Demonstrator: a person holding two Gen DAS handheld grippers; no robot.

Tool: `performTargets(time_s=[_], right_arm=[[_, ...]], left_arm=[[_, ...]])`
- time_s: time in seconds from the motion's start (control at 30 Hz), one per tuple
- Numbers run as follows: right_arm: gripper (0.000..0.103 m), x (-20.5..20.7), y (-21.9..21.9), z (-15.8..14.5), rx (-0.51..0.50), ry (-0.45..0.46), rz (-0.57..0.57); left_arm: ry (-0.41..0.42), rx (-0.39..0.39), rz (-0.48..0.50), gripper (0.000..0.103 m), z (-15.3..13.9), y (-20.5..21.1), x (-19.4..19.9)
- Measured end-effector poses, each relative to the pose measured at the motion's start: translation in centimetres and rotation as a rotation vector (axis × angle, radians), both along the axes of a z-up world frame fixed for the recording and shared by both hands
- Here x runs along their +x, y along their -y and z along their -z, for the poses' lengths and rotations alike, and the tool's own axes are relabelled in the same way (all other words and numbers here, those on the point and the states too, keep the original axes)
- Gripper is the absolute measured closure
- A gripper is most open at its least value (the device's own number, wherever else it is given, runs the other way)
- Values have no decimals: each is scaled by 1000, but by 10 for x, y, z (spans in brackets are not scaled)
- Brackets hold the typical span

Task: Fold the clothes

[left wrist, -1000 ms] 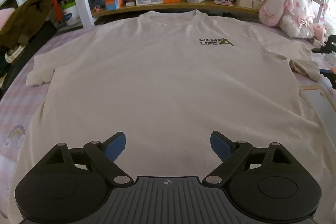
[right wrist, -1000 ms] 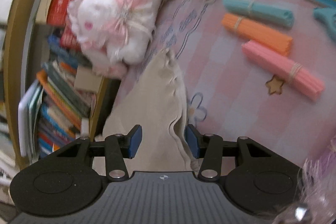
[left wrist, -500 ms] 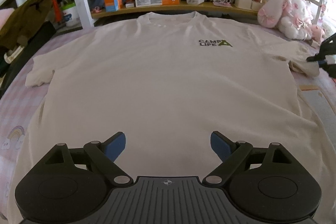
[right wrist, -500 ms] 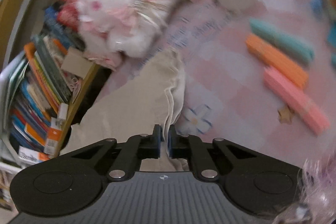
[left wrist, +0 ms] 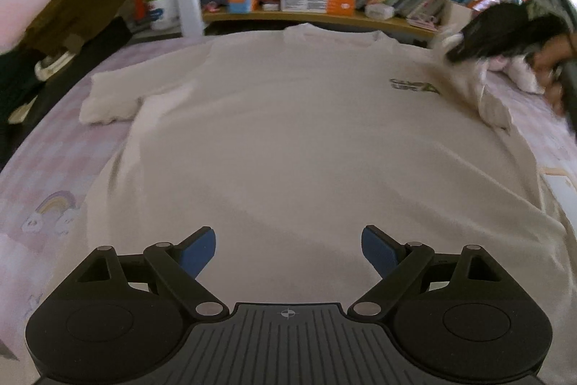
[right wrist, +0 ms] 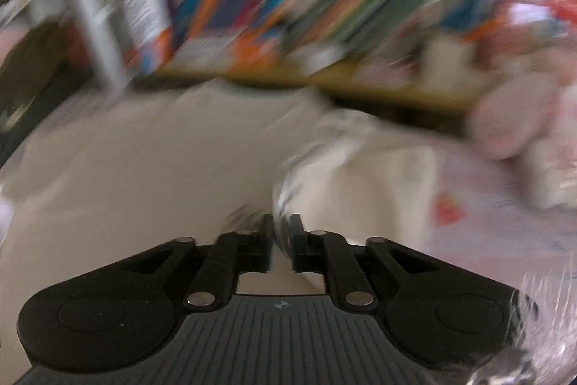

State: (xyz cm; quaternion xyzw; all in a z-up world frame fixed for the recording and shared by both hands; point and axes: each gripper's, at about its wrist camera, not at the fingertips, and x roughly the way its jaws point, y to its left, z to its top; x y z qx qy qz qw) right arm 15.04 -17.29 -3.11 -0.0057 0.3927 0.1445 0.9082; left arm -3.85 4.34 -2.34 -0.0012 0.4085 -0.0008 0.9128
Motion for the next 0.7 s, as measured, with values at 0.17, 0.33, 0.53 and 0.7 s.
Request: performTargets(time_s=[0.17,0.33,0.53,0.7], right_arm=[[68,-28,10,1,145,-4,-35],[68,-46,55,-14,245,40,55],[66,-22,90,6,268,-88,188],[66,-31,62,22,251,-148,126]], left_arm=[[-5,-22,-21,12,2,-14,1],[-6,-38,-18,12,4,-18,4],[-11,-44,7,12,6,-14,7],[-8,-43,12,12,6,-11,8]])
